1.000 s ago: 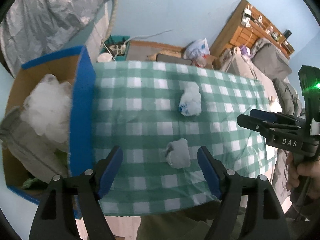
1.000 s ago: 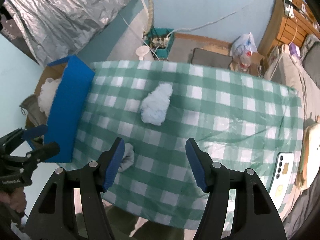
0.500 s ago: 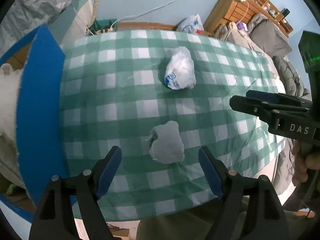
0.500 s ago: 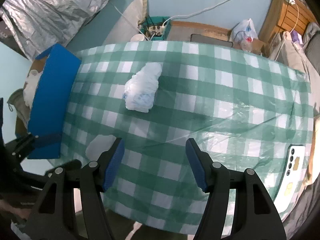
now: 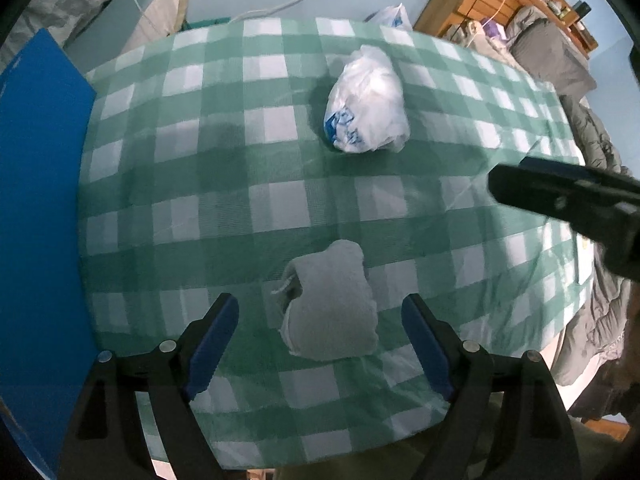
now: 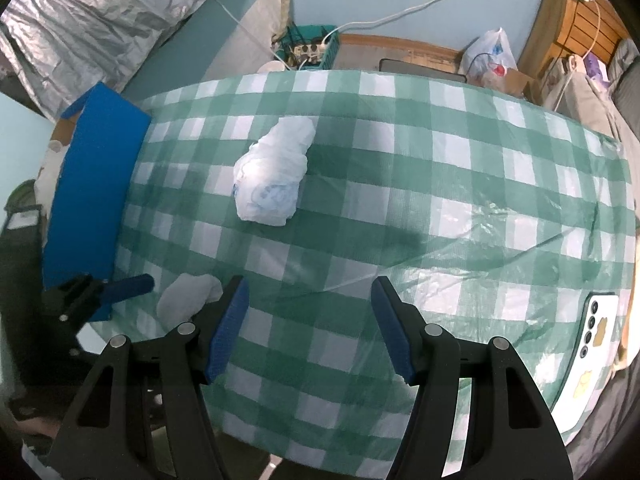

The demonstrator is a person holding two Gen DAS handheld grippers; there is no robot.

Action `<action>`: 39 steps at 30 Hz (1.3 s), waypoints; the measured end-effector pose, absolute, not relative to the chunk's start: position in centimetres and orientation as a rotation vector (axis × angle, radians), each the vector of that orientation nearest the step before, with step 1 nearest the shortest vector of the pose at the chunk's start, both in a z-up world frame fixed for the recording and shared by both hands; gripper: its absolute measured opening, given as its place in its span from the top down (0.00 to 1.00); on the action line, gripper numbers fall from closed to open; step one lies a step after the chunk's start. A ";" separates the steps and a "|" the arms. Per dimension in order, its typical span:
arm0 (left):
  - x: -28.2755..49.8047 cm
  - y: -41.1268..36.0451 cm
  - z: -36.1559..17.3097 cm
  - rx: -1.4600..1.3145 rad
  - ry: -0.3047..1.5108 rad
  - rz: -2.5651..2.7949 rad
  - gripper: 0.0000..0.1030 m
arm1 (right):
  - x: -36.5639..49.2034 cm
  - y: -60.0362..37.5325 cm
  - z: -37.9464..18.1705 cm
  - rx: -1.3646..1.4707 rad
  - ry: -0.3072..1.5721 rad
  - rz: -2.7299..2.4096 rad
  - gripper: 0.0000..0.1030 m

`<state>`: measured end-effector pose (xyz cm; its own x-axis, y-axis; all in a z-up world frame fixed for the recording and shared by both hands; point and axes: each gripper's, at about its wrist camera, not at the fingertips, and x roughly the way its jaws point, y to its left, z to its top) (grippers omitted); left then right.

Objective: Organize soft objects
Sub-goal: 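Grasp the grey sock with the left gripper while the right gripper grasps the white plastic bag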

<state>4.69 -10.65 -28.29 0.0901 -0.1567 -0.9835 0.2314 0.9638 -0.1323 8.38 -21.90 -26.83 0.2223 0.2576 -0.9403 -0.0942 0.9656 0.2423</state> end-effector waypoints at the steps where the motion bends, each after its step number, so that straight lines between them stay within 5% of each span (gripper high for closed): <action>1: 4.7 -10.7 -28.5 0.060 1.455 -0.293 0.20 | 8.5 -21.9 -26.8 0.143 1.326 0.245 0.38; 11: 5.0 -10.9 -28.5 0.092 1.447 -0.315 0.69 | 10.1 -21.1 -27.1 0.134 1.331 0.267 0.38; 39: 8.2 -3.0 -26.0 0.002 1.384 -0.146 0.72 | 17.2 -16.3 -31.5 0.125 1.409 0.230 0.37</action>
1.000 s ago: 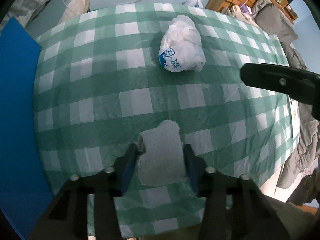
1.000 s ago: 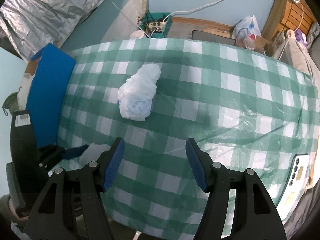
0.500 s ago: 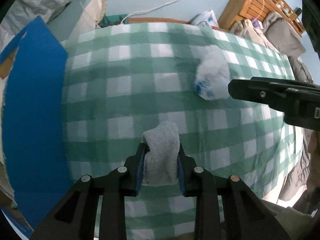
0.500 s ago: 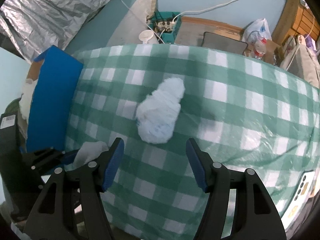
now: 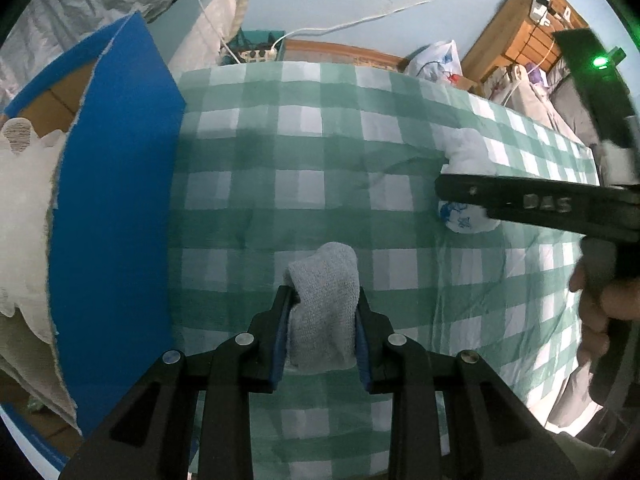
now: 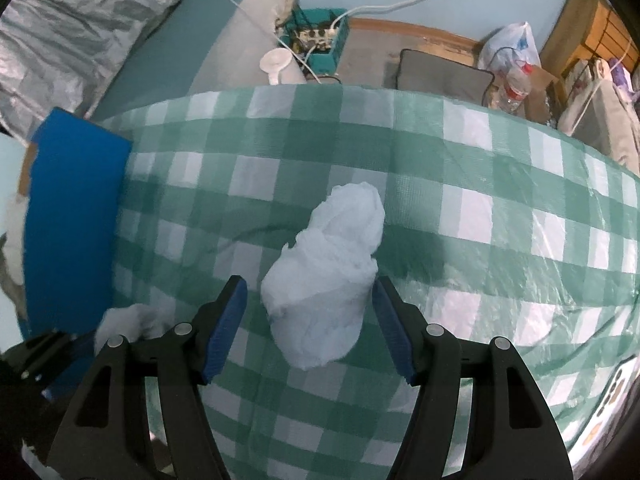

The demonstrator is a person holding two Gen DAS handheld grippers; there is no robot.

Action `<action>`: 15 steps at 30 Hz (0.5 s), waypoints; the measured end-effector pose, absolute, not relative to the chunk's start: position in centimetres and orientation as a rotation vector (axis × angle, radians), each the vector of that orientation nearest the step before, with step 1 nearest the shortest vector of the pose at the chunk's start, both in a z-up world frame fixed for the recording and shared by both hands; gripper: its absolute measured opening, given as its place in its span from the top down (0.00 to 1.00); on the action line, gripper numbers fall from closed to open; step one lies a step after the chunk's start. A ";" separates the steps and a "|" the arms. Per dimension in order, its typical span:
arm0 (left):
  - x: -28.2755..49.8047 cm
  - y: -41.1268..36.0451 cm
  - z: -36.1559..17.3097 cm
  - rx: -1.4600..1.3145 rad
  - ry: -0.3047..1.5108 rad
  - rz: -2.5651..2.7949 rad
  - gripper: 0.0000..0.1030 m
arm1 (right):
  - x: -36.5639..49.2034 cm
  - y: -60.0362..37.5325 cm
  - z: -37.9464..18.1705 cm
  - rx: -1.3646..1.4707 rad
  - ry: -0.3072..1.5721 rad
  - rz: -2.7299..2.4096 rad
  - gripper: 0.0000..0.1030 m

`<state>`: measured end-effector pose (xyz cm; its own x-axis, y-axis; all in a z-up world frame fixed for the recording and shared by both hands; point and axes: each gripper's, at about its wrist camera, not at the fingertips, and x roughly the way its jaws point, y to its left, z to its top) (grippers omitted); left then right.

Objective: Organize soft objects
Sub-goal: 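Grasp the grey sock with the left gripper while the right gripper grasps the white plastic bag, then carry the grey sock and white bag into the box and release both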

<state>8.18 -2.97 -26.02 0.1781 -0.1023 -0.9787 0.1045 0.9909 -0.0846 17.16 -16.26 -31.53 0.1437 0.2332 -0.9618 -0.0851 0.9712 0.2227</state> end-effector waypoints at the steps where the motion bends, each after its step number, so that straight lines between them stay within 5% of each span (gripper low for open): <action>1: 8.1 -2.7 -25.9 -0.003 1.383 -0.148 0.72 | 17.2 -16.1 -31.7 0.114 1.413 0.227 0.37; 15: 7.5 -1.3 -24.3 -0.024 1.358 -0.138 0.72 | 15.6 -14.3 -30.4 -0.025 1.355 0.293 0.53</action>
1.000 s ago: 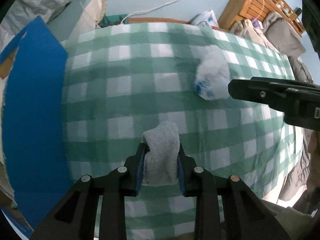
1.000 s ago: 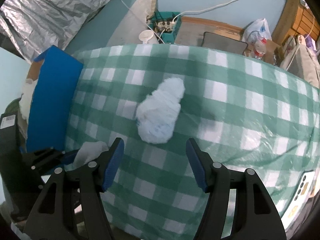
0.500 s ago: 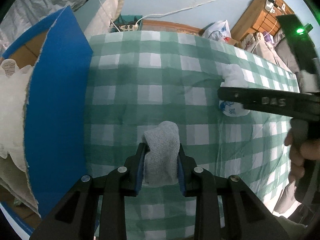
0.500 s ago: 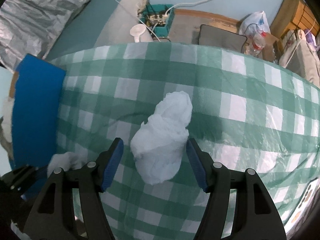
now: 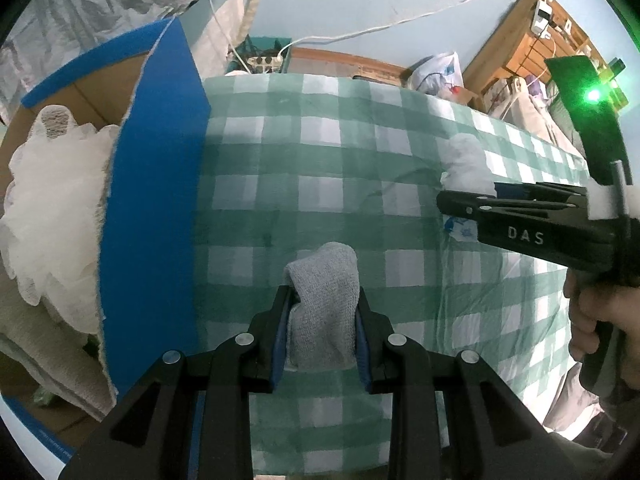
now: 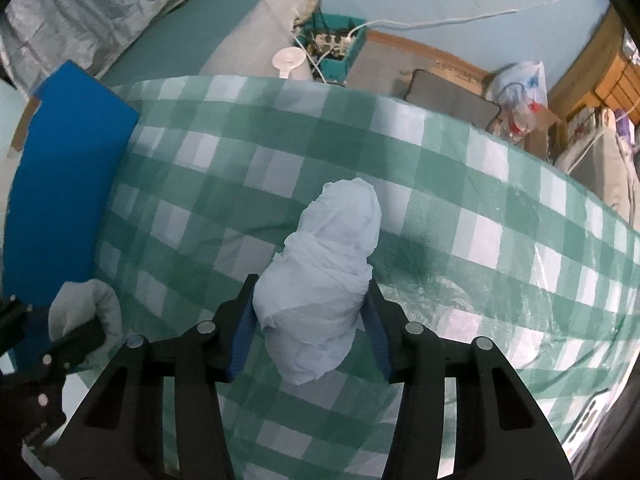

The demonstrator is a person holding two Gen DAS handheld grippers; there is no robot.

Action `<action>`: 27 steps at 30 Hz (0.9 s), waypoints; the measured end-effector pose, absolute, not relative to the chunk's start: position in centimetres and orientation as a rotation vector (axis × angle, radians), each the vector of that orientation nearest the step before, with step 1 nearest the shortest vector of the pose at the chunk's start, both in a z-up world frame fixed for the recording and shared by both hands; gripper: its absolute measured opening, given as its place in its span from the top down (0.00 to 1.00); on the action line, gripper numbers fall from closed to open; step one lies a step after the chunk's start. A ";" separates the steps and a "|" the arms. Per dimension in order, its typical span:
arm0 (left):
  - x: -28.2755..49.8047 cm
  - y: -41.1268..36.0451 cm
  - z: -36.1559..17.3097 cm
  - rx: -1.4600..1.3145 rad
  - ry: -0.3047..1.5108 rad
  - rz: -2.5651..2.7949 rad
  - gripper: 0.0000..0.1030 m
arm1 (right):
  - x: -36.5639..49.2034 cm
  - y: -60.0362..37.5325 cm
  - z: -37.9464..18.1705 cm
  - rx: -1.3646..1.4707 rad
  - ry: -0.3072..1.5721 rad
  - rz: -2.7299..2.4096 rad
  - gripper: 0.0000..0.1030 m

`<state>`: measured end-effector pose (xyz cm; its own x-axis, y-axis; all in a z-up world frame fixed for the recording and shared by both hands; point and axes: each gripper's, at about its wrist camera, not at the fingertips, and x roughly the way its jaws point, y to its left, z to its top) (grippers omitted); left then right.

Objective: Organize soft objects
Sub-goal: 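Carry the grey sock and white bag into the box and release both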

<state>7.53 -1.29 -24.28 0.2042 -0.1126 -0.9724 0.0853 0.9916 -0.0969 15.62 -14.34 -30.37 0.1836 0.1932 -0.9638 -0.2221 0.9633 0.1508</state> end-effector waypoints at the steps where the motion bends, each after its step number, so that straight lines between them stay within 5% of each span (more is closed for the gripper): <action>1: 7.5 -1.3 -24.2 -0.025 1.356 -0.139 0.72 | 15.5 -14.3 -30.1 -0.029 1.351 0.299 0.53; 27: 6.4 0.7 -15.2 -0.034 1.235 -0.130 0.72 | 11.3 -11.5 -18.8 -0.052 1.244 0.447 0.53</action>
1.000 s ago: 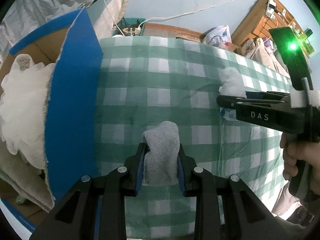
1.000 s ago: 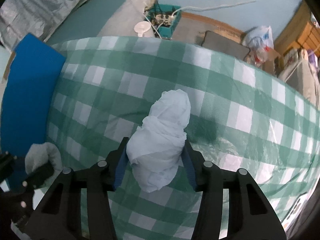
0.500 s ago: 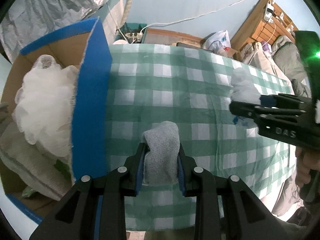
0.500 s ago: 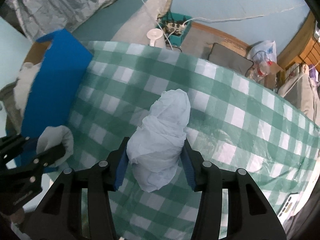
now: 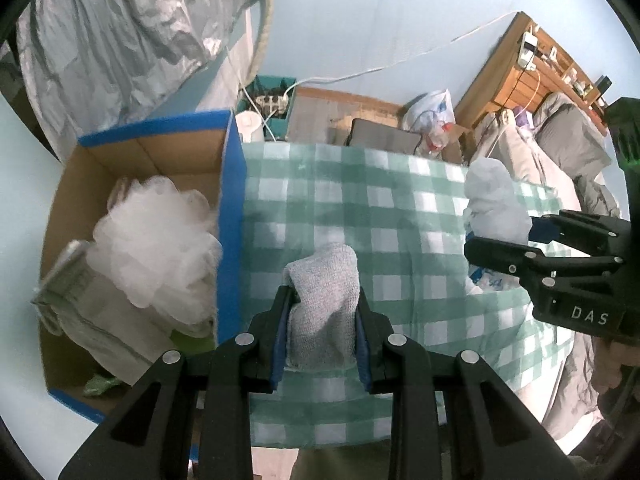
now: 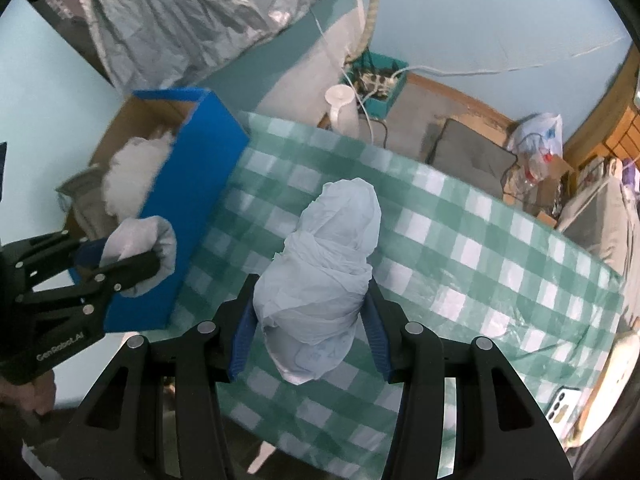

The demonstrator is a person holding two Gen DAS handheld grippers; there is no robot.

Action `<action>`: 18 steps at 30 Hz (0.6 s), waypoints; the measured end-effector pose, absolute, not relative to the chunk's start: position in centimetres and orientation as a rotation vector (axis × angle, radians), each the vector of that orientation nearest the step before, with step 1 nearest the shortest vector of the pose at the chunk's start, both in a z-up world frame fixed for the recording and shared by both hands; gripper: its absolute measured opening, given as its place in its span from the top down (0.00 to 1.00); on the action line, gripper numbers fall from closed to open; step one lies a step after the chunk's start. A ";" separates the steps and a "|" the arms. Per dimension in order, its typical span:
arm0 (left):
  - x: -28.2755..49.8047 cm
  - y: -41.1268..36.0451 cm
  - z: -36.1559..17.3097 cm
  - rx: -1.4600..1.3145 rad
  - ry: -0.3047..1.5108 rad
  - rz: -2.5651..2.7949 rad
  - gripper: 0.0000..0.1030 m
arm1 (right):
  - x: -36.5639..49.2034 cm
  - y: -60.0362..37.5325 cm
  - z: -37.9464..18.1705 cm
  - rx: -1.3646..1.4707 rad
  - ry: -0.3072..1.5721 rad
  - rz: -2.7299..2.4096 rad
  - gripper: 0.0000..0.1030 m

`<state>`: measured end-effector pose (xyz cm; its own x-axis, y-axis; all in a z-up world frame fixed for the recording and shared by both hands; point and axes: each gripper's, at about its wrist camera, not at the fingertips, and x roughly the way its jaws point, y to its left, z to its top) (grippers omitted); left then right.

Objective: Organize soft objects
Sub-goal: 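Carry the grey sock and white bag into the box and release both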

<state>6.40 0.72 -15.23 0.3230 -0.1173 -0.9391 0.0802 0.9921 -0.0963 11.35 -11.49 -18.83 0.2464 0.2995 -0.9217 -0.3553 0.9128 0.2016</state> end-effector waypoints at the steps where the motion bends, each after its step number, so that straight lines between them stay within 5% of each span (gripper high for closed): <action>1: 6.5 0.8 -14.8 -0.033 1.229 -0.134 0.72 | 11.4 -11.4 -18.6 -0.052 1.241 0.450 0.53; 18: 6.7 6.5 -10.6 -0.078 1.162 -0.059 0.72 | 12.2 -6.9 -15.1 -0.068 1.201 0.569 0.53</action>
<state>6.74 6.51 -10.60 0.3968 -0.0865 -0.9138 0.0059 0.9958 -0.0917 12.19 -6.85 -15.11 0.2397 0.3802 -0.8933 -0.4500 0.8588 0.2447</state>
